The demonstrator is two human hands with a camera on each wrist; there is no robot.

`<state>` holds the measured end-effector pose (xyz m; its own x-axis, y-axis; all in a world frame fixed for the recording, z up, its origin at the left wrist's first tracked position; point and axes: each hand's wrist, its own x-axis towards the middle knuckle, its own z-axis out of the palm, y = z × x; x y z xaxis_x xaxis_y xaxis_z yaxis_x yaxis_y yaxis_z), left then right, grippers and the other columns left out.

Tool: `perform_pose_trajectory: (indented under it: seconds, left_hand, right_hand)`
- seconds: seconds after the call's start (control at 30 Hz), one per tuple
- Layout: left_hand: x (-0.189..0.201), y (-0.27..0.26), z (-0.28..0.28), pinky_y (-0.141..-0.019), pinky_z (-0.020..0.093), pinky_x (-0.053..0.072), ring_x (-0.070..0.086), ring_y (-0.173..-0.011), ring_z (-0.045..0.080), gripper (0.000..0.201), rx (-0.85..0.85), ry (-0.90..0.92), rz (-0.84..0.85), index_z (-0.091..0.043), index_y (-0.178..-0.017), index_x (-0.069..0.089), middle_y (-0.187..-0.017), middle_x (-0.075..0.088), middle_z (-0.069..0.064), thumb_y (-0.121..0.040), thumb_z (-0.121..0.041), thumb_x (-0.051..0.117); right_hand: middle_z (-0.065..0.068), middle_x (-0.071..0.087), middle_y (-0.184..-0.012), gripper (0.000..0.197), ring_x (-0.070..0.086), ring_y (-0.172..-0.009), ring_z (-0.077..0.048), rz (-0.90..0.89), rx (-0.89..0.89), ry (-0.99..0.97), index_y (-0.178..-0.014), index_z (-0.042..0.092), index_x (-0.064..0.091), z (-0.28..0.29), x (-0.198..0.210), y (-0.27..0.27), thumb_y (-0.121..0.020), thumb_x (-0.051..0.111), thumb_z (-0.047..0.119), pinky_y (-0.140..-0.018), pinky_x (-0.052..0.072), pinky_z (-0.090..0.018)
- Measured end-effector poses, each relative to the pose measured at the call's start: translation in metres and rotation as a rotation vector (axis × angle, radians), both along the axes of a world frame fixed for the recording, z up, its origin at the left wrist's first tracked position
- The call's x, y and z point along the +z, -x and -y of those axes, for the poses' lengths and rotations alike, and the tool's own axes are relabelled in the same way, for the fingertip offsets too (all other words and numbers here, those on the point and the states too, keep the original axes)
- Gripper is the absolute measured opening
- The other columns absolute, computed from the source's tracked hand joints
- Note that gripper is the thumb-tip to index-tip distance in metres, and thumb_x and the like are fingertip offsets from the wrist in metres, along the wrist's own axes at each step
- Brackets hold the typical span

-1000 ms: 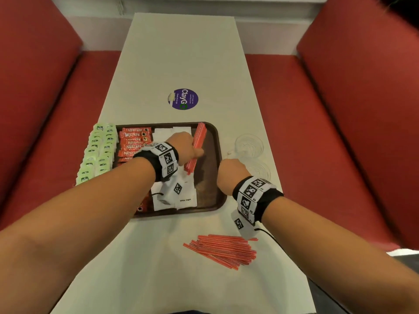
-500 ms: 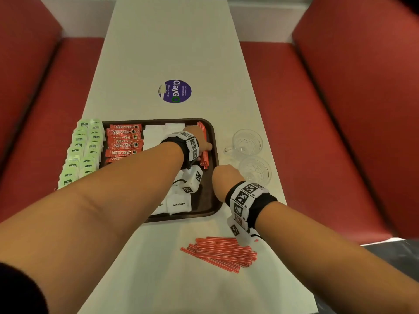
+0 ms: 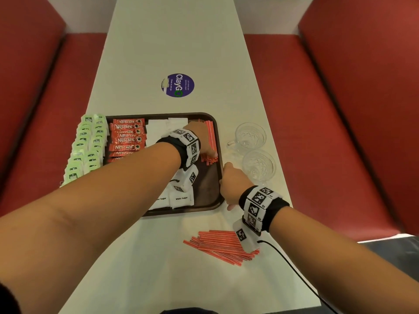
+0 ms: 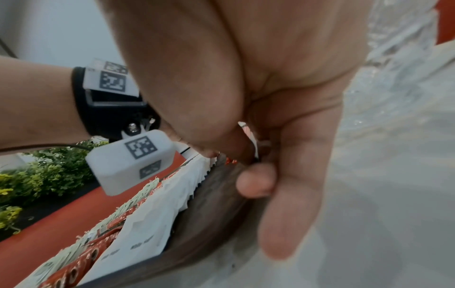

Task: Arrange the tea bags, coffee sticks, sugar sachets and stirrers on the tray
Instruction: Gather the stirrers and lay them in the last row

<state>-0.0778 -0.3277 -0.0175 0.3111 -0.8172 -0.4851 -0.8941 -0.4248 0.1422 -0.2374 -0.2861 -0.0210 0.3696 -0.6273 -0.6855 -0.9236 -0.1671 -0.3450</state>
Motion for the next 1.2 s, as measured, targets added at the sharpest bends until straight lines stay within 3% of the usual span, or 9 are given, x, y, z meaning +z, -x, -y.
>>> perform_pose_trajectory:
  seconds: [0.1,0.17,0.27,0.47,0.57,0.73,0.93,1.1,1.2]
  left_hand:
    - [-0.005,0.008,-0.004,-0.092,0.038,0.050,0.056,-0.114,0.029,0.097,0.008,-0.033,0.008,-0.004,-0.136,0.043,-0.125,0.054,0.014,-0.064,-0.054,0.086]
    - [-0.011,0.013,-0.005,-0.099,0.041,0.048,0.052,-0.122,0.032,0.105,0.043,-0.028,0.002,-0.006,-0.141,0.034,-0.135,0.043,0.015,-0.063,-0.049,0.089]
    - [-0.012,0.016,-0.004,-0.098,0.040,0.048,0.054,-0.119,0.033,0.103,0.086,0.022,-0.019,-0.007,-0.140,0.034,-0.135,0.041,0.016,-0.062,-0.041,0.091]
    - [-0.012,0.021,-0.007,-0.099,0.041,0.048,0.051,-0.124,0.036,0.105,0.037,0.010,0.014,-0.009,-0.145,0.027,-0.143,0.031,0.019,-0.066,-0.040,0.089]
    - [-0.013,0.023,-0.008,-0.094,0.042,0.051,0.056,-0.116,0.038,0.100,0.030,0.006,0.038,-0.012,-0.144,0.030,-0.142,0.032,0.020,-0.067,-0.035,0.090]
    - [-0.015,0.021,-0.010,-0.099,0.041,0.049,0.055,-0.119,0.035,0.090,0.003,-0.001,0.028,-0.013,-0.145,0.034,-0.141,0.038,0.019,-0.073,-0.024,0.087]
    - [-0.016,0.017,-0.009,-0.101,0.041,0.047,0.053,-0.121,0.034,0.087,0.002,0.040,0.009,-0.015,-0.144,0.038,-0.140,0.041,0.015,-0.073,-0.032,0.086]
    - [-0.020,0.020,-0.008,-0.097,0.040,0.050,0.057,-0.113,0.036,0.075,-0.057,0.067,0.038,-0.021,-0.137,0.047,-0.137,0.039,0.013,-0.074,-0.040,0.083]
    - [-0.019,0.019,-0.005,-0.094,0.039,0.051,0.058,-0.110,0.035,0.062,-0.063,0.078,0.056,-0.021,-0.132,0.052,-0.133,0.041,0.013,-0.079,-0.036,0.080]
  right_hand:
    - [-0.022,0.057,-0.117,0.049,0.067,-0.091,-0.042,0.026,-0.013,-0.005,-0.130,0.007,0.037,0.001,0.001,0.001,-0.090,0.062,-0.007,-0.063,0.061,-0.053]
    - [-0.022,0.058,-0.117,0.050,0.067,-0.091,-0.042,0.026,-0.003,-0.002,-0.130,0.007,0.037,0.001,0.001,0.002,-0.090,0.062,-0.007,-0.063,0.061,-0.053]
    - [-0.022,0.057,-0.119,0.053,0.067,-0.092,-0.042,0.018,0.009,-0.004,-0.130,0.007,0.037,0.001,0.002,0.001,-0.088,0.066,-0.007,-0.063,0.062,-0.053]
    - [-0.021,0.060,-0.121,0.064,0.065,-0.099,-0.040,-0.017,0.046,0.013,-0.129,0.005,0.037,0.001,0.002,0.002,-0.080,0.075,-0.008,-0.071,0.062,-0.049]
    - [-0.020,0.060,-0.120,0.062,0.065,-0.099,-0.040,-0.018,0.059,0.011,-0.127,0.005,0.037,0.001,0.002,0.003,-0.079,0.075,-0.008,-0.070,0.061,-0.048]
    - [-0.021,0.060,-0.120,0.067,0.065,-0.100,-0.040,-0.024,0.068,0.017,-0.129,0.005,0.036,0.001,0.000,0.002,-0.077,0.077,-0.008,-0.074,0.061,-0.049]
    - [-0.021,0.059,-0.122,0.068,0.065,-0.102,-0.040,-0.021,0.065,0.021,-0.130,0.005,0.036,0.002,-0.001,0.002,-0.078,0.076,-0.008,-0.075,0.061,-0.050]
    - [-0.021,0.058,-0.122,0.064,0.063,-0.103,-0.040,0.004,0.055,0.023,-0.130,0.005,0.036,0.002,0.000,0.005,-0.080,0.073,-0.009,-0.072,0.061,-0.048]
    - [-0.021,0.058,-0.121,0.064,0.063,-0.102,-0.039,-0.016,0.095,0.054,-0.131,0.004,0.035,0.002,-0.001,0.005,-0.081,0.074,-0.007,-0.060,0.058,-0.041]
